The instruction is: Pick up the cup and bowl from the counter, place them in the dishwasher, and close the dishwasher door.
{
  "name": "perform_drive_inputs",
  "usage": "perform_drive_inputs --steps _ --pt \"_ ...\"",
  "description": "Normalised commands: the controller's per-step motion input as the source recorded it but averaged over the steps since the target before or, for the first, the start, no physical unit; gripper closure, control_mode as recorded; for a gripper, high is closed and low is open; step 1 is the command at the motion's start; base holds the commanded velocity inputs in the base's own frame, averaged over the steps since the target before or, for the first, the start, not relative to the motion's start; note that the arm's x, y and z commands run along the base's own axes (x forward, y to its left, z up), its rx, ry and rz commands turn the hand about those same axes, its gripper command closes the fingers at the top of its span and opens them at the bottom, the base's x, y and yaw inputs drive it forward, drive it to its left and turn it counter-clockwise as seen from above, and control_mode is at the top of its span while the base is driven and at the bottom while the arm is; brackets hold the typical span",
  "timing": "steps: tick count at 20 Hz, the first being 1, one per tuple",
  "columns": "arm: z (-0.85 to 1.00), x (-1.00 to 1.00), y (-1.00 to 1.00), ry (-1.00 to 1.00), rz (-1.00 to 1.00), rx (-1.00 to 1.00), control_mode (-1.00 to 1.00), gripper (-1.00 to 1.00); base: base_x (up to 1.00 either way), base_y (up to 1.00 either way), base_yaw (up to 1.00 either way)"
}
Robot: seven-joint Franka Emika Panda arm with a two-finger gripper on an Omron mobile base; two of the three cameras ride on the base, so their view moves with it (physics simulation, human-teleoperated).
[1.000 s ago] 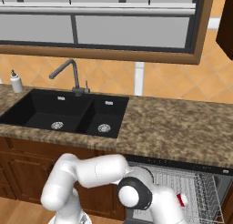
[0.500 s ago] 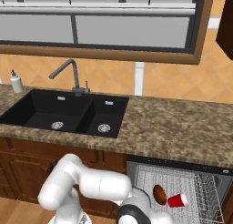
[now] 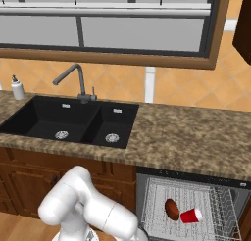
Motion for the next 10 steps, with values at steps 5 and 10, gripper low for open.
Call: perform_drive_inputs --steps 5,10 --pt "-0.8 0.11 -0.46 -0.01 0.0 0.01 -1.0 -1.0 0.0 0.0 0.0" --pt "-0.11 -0.55 -0.22 -0.01 0.0 0.06 -1.0 -1.0 0.0 0.0 0.0"
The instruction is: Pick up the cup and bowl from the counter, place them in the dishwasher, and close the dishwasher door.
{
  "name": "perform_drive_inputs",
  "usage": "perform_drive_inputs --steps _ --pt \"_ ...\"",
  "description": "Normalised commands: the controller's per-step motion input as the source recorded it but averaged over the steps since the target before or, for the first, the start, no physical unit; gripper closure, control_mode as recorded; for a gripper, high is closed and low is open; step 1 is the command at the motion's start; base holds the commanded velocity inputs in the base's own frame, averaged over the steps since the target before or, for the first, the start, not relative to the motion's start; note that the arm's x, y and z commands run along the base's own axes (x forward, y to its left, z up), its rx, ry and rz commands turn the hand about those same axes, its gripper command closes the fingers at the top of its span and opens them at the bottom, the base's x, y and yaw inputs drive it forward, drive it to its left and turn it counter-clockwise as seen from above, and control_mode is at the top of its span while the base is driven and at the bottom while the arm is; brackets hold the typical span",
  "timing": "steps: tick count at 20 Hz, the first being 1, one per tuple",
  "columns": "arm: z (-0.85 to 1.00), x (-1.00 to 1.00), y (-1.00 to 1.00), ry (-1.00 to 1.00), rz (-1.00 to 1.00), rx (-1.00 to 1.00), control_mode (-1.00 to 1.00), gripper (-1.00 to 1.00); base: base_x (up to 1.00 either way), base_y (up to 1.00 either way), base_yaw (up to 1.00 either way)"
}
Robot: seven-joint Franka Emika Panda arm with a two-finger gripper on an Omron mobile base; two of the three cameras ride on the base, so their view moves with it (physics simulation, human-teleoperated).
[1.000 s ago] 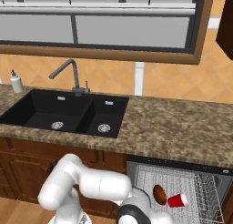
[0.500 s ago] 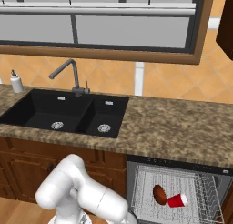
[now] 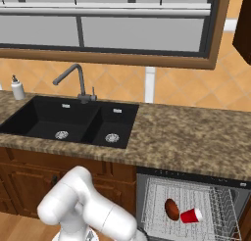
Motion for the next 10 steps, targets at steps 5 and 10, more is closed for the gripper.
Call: perform_drive_inputs --steps 5,10 --pt "0.0 -0.22 0.12 -0.13 0.0 0.02 -1.0 -1.0 0.0 0.0 0.0" --pt "0.0 0.5 0.29 -0.12 0.0 0.0 -1.0 -1.0 0.0 0.0 0.0"
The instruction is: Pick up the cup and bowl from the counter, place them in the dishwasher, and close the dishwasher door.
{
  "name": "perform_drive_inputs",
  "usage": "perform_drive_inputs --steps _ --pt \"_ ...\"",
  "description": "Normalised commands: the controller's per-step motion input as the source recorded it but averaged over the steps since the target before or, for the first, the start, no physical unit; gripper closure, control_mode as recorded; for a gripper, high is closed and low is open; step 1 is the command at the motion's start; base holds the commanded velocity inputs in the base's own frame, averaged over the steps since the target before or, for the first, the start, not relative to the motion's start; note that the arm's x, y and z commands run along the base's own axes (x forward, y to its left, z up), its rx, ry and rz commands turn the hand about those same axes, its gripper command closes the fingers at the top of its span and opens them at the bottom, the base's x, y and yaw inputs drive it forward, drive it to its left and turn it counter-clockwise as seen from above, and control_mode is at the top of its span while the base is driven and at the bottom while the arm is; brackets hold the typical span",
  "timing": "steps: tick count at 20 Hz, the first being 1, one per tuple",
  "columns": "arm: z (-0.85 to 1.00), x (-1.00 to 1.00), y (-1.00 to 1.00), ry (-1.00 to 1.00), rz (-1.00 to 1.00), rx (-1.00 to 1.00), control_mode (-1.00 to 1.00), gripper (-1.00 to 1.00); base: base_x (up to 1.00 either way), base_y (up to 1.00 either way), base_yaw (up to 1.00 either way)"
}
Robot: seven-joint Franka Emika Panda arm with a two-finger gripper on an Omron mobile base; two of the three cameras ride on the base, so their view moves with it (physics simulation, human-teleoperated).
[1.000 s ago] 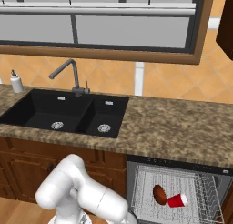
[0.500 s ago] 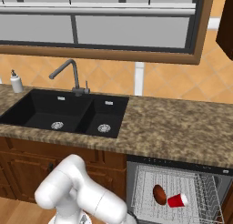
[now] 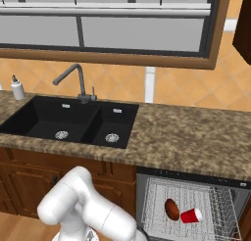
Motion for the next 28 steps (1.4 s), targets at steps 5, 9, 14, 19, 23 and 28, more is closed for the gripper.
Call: perform_drive_inputs --steps 5,9,14,19,23,28 --pt "-0.49 0.67 0.08 -0.04 -0.02 -0.02 -1.0 -1.0 0.0 0.0 0.0" --pt "-1.0 0.35 -0.23 0.01 -0.01 -0.08 -1.0 -1.0 0.0 0.0 0.0" --pt "-0.62 0.71 0.0 -0.07 0.0 -0.05 -1.0 -1.0 0.0 0.0 0.0" --pt "-0.16 1.0 0.17 -0.16 0.0 -0.02 -1.0 -1.0 0.0 0.0 0.0" --pt "-0.02 1.0 0.21 -0.12 0.0 0.0 -1.0 -1.0 0.0 0.0 0.0" --pt "0.11 1.0 0.15 -0.08 0.0 -0.01 -1.0 -1.0 0.0 0.0 0.0"
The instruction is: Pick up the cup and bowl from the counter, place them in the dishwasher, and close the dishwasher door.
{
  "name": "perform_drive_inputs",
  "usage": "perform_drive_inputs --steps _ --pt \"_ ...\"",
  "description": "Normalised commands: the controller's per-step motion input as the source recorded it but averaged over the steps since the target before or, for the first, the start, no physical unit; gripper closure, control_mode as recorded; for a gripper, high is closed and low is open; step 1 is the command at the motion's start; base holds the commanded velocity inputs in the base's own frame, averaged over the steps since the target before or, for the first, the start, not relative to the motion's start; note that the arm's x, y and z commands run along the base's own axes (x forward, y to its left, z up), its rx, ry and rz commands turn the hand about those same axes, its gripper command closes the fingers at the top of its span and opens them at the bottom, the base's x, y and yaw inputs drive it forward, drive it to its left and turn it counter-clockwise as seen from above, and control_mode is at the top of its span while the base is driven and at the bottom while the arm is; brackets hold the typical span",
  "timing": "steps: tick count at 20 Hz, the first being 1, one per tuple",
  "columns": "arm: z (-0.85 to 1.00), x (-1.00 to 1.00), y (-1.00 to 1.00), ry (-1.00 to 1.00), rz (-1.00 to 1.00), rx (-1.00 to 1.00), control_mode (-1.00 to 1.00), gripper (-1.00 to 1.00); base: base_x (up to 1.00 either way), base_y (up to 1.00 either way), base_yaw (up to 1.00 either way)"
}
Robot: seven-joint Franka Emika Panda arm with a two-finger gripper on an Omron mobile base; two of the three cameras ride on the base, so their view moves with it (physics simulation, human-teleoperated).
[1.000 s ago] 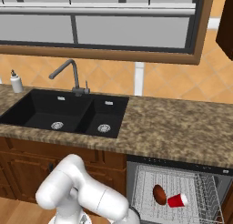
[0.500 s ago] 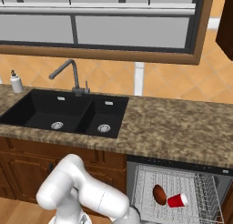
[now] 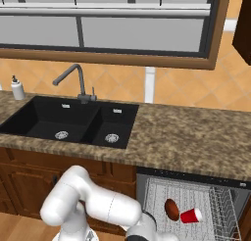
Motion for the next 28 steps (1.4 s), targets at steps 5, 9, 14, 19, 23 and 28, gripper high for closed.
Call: perform_drive_inputs --steps 5,9,14,19,23,28 --pt "0.38 1.0 0.17 -0.14 0.0 0.0 -1.0 -1.0 0.0 0.0 0.0" --pt "0.22 1.0 0.06 -0.2 0.01 0.0 -1.0 -1.0 0.0 0.0 0.0" --pt "0.08 1.0 0.01 -0.22 0.03 0.02 -1.0 -1.0 0.0 0.0 0.0" --pt "0.02 1.0 0.0 -0.22 0.03 0.02 -1.0 -1.0 0.0 0.0 0.0" --pt "0.0 1.0 0.0 -0.2 0.04 0.01 -1.0 -1.0 0.0 0.0 0.0" --pt "0.0 1.0 0.0 -0.19 0.03 0.0 -1.0 -1.0 0.0 0.0 0.0"
